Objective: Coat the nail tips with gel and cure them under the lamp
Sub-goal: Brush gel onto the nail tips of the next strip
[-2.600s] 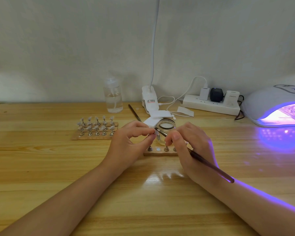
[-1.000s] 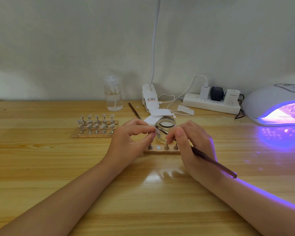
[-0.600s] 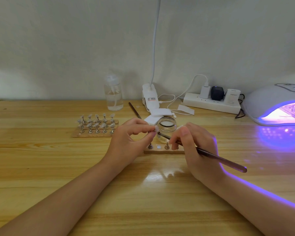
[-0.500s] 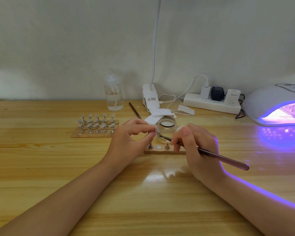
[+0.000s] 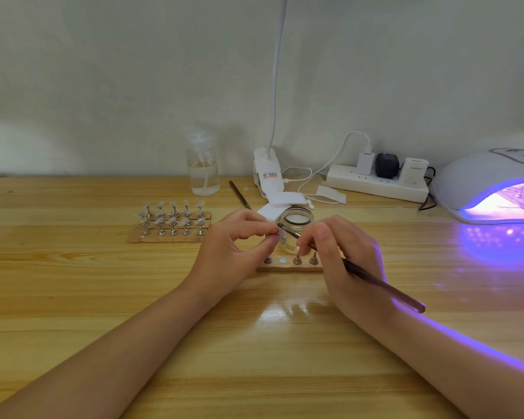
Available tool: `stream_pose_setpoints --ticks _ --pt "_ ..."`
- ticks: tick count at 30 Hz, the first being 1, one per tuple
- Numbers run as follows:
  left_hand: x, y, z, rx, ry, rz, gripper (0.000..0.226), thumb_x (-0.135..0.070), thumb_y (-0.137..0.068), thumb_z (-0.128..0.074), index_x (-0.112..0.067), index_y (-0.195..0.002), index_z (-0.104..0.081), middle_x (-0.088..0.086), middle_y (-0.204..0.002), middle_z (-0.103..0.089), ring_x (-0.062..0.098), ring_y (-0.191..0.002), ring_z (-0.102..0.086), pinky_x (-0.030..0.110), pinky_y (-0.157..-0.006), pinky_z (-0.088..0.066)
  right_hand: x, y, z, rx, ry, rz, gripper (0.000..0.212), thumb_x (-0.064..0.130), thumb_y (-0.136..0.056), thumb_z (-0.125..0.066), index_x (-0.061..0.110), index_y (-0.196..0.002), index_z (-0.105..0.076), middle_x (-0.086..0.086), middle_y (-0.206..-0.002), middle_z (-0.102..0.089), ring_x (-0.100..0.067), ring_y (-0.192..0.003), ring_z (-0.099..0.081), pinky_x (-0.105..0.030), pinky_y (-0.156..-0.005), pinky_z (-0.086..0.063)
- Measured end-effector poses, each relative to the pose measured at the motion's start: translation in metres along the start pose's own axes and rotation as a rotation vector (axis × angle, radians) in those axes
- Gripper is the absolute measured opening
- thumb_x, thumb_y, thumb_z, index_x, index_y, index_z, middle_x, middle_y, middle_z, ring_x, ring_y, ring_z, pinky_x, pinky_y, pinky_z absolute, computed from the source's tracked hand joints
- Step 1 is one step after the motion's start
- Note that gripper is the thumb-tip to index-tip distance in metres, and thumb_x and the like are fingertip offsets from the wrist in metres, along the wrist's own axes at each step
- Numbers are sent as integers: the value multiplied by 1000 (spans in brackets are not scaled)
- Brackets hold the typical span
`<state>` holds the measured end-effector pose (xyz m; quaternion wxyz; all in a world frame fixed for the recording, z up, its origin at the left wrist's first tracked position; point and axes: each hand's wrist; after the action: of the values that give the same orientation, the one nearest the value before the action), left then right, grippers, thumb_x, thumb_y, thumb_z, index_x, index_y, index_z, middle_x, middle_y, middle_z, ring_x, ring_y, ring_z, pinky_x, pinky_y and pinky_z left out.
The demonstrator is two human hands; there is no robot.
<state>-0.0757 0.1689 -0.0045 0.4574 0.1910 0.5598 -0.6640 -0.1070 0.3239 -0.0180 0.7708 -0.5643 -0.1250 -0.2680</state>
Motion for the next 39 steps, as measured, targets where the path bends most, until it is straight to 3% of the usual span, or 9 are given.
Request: stream_pose_setpoints --ticks 5,11,15,18,23,33,39 --pt "1 0 0 -13 12 14 29 4 -75 -68 -22 -89 -68 3 -82 -62 -4 -75 -57 3 -59 -43 0 0 1 1 -26 16 43 27 -93 -32 12 -64 -61 4 -57 -56 -16 -59 -56 -41 -58 -47" --pt "-1 0 0 -13 10 14 31 3 -76 -68 -27 -85 -67 4 -83 -62 -4 -78 -56 2 -58 -43 2 1 4 -40 -132 30 39 23 -92 -30 20 -61 -55 -1 -50 -53 -8 -51 -51 -27 -55 -43" --pt "1 0 0 -16 4 25 28 2 -75 -68 -24 -88 -68 4 -82 -63 1 -77 -57 4 -59 -44 1 1 3 -42 -65 2 38 28 -92 -31 21 -65 -57 9 -57 -54 -12 -59 -54 -33 -60 -45" --pt "1 0 0 -15 1 18 28 2 -75 -69 -23 -89 -68 8 -82 -63 6 -76 -58 5 -59 -44 0 1 1 -25 -10 -1 39 29 -92 -32 17 -68 -60 3 -60 -56 -16 -63 -56 -37 -61 -46" --pt "2 0 0 -9 6 38 26 2 -76 -68 -21 -86 -69 5 -81 -62 0 -71 -58 4 -59 -44 0 1 -1 -11 -7 -17 36 31 -93 -32 24 -69 -57 8 -63 -57 -9 -64 -55 -31 -63 -45" --pt "3 0 0 -26 -39 45 20 2 -75 -69 -15 -87 -71 5 -82 -64 -3 -75 -57 4 -60 -43 3 0 5 -34 -67 3 40 25 -92 -31 18 -62 -57 1 -53 -55 -15 -55 -54 -38 -57 -46" --pt "6 -1 0 -28 -85 78 17 -4 -76 -70 -17 -86 -72 0 -83 -66 7 -79 -58 13 -69 -42 2 0 4 -20 -79 -10 35 27 -92 -32 23 -67 -56 7 -57 -55 -6 -58 -54 -26 -61 -44"
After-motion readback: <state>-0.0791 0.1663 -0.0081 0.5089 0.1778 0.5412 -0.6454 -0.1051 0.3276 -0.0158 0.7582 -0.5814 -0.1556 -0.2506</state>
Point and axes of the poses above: each hand's wrist, its own y-axis away from the middle knuckle, its own z-axis out of the back of the hand, x = y × z
